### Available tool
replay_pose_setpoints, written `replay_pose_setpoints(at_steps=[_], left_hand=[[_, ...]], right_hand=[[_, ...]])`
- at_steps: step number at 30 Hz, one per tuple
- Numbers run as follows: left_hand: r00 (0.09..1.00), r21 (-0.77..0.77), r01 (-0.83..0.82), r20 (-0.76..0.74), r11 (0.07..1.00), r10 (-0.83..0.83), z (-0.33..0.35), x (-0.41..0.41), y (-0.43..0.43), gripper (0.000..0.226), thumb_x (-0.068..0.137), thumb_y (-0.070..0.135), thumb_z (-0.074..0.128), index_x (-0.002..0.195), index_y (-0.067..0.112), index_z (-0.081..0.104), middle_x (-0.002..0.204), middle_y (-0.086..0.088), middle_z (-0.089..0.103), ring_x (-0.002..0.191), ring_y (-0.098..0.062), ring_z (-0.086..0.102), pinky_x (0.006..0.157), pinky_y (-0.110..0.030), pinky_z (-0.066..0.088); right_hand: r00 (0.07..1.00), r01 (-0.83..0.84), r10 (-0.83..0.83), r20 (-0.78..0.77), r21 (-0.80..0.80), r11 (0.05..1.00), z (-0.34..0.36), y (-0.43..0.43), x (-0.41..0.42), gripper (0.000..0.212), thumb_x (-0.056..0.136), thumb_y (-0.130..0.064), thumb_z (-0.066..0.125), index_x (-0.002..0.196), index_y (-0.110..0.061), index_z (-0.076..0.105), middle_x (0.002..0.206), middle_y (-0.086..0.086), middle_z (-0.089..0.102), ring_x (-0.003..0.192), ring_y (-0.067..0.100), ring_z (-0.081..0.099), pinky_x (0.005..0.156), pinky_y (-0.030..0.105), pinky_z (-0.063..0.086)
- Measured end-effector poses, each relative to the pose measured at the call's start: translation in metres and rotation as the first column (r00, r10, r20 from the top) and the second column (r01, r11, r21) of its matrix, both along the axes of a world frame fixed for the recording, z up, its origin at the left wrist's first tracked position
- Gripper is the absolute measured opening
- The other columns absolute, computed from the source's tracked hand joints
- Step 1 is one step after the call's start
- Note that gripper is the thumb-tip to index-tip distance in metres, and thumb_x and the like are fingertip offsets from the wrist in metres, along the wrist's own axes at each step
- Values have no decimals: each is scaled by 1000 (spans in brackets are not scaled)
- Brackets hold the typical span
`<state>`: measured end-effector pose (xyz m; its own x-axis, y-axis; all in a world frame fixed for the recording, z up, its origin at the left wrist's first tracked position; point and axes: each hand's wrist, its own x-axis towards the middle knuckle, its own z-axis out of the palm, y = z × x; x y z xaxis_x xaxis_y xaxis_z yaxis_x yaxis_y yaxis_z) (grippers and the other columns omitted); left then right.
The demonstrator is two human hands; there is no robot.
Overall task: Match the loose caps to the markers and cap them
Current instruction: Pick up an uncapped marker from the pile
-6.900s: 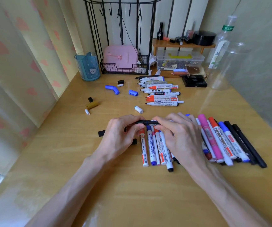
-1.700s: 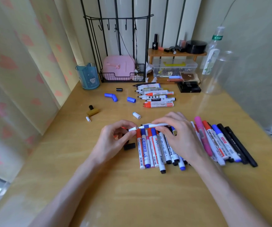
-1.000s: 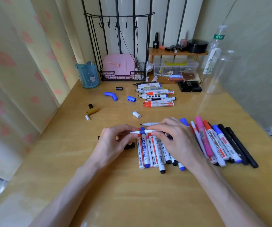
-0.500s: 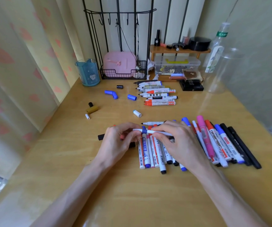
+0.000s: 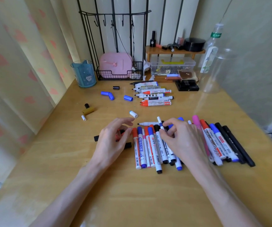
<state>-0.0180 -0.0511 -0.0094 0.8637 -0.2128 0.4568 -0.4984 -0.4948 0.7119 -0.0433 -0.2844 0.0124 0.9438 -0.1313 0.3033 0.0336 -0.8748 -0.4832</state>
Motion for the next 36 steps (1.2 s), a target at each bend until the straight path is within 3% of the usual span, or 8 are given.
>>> replay_pose_setpoints(at_steps=[6, 10, 13, 17, 23, 29, 34, 36], left_hand=[[1000, 1, -26, -12, 1000, 26, -2, 1, 6, 30, 102, 11, 62, 128, 25, 67, 116, 14, 70, 102, -6, 71, 76, -33, 58], [999, -4, -50, -1, 999, 50, -3, 4, 11, 30, 102, 11, 62, 128, 25, 68, 115, 15, 70, 101, -7, 71, 76, -36, 59], [997, -4, -75, 6, 997, 75, -4, 9, 15, 30, 102, 9, 61, 127, 25, 69, 114, 14, 71, 100, -9, 71, 77, -34, 59], [994, 0, -112, 7, 994, 112, -5, 17, 25, 30, 102, 9, 60, 126, 24, 69, 113, 13, 71, 103, -10, 70, 80, -30, 56], [986, 35, -166, 31, 986, 165, -13, 29, 43, 30, 100, 9, 63, 124, 27, 70, 108, 15, 72, 105, -8, 67, 81, -31, 53], [985, 41, -174, 16, 984, 173, -14, 32, 47, 29, 100, 10, 64, 123, 26, 70, 108, 14, 71, 105, -6, 67, 86, -14, 47], [986, 43, -164, 26, 986, 163, -13, 31, 46, 29, 100, 10, 63, 124, 25, 70, 109, 14, 71, 105, -10, 67, 85, -13, 46], [985, 41, -170, 24, 985, 169, -13, 30, 47, 29, 101, 11, 62, 124, 25, 70, 108, 14, 71, 105, -8, 67, 85, -11, 45]], right_hand=[[997, -69, 66, -41, -74, 995, -4, 7, -1, 14, 95, -37, 69, 106, -29, 70, 56, -10, 59, 63, 6, 58, 63, 29, 49], [997, -75, 74, -8, -76, 994, -6, 5, 0, 11, 95, -33, 70, 105, -27, 72, 59, -10, 59, 67, 8, 55, 61, 28, 41], [992, -110, 113, 50, -68, 992, -6, 8, 5, 12, 94, -31, 71, 105, -25, 74, 73, -11, 61, 79, 14, 55, 66, 29, 41], [979, -202, 202, -7, -52, 978, 0, 16, 19, 20, 95, -34, 69, 114, -29, 72, 98, -10, 63, 100, 14, 56, 83, 33, 47], [957, -251, 241, -165, -43, 967, 10, 21, 59, 35, 97, -34, 69, 131, -29, 65, 136, -6, 61, 131, 15, 52, 112, 40, 41], [927, -241, 198, -319, -102, 965, 16, 16, 91, 12, 95, -28, 74, 106, -27, 79, 108, -12, 74, 98, 10, 66, 105, 41, 50], [986, -118, 93, -140, -185, 976, 12, 12, 103, 10, 99, -28, 70, 105, -28, 78, 98, -7, 76, 83, 15, 62, 103, 45, 49], [972, -137, 104, -209, -152, 979, 13, 7, 104, 13, 97, -32, 72, 108, -29, 77, 100, -8, 75, 89, 14, 64, 103, 45, 49]])
